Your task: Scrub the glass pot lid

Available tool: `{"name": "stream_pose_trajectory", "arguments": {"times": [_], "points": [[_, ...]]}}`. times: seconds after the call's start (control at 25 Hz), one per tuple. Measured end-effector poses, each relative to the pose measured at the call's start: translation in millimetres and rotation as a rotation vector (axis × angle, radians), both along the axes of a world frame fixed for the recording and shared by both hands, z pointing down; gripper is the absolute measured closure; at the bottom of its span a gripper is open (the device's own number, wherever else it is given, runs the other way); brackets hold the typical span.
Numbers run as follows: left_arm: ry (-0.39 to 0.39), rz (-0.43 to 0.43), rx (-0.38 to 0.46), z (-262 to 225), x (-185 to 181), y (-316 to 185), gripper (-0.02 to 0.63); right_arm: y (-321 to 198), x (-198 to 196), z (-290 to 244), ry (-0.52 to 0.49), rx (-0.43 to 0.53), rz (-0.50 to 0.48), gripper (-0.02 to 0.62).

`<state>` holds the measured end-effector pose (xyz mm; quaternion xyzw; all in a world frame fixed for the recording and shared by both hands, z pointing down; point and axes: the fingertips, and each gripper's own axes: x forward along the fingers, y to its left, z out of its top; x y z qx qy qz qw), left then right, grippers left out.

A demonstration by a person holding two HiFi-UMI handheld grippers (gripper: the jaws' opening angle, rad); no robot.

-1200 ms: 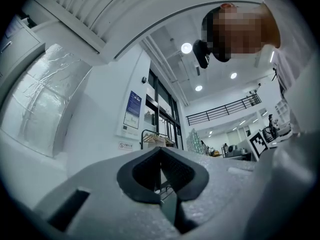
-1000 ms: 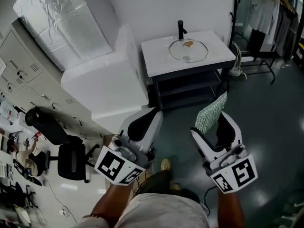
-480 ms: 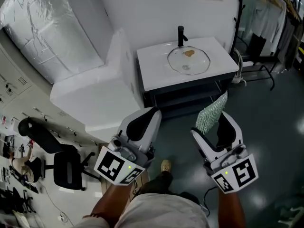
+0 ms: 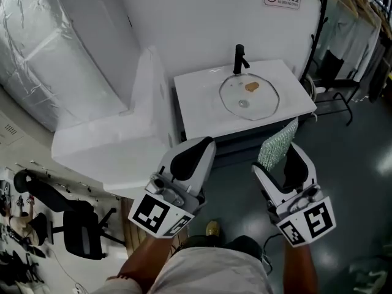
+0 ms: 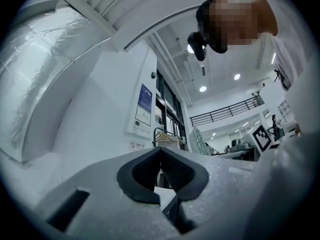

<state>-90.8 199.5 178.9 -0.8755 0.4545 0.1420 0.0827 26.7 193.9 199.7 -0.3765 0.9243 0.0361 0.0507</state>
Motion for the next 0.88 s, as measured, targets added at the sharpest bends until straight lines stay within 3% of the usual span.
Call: {"name": "stream_pose_trajectory", "arguments": {"times": [0.48, 0.88], "points": [[0.013, 0.001, -0.052, 20, -10, -88, 0.591, -86, -6, 12, 0.063, -0.018, 0.022, 0.256], [-0.017, -0.067, -0.109, 36, 3, -188, 0.591, -184, 2, 26, 0.078, -0.030, -0.048, 0.256]]}}
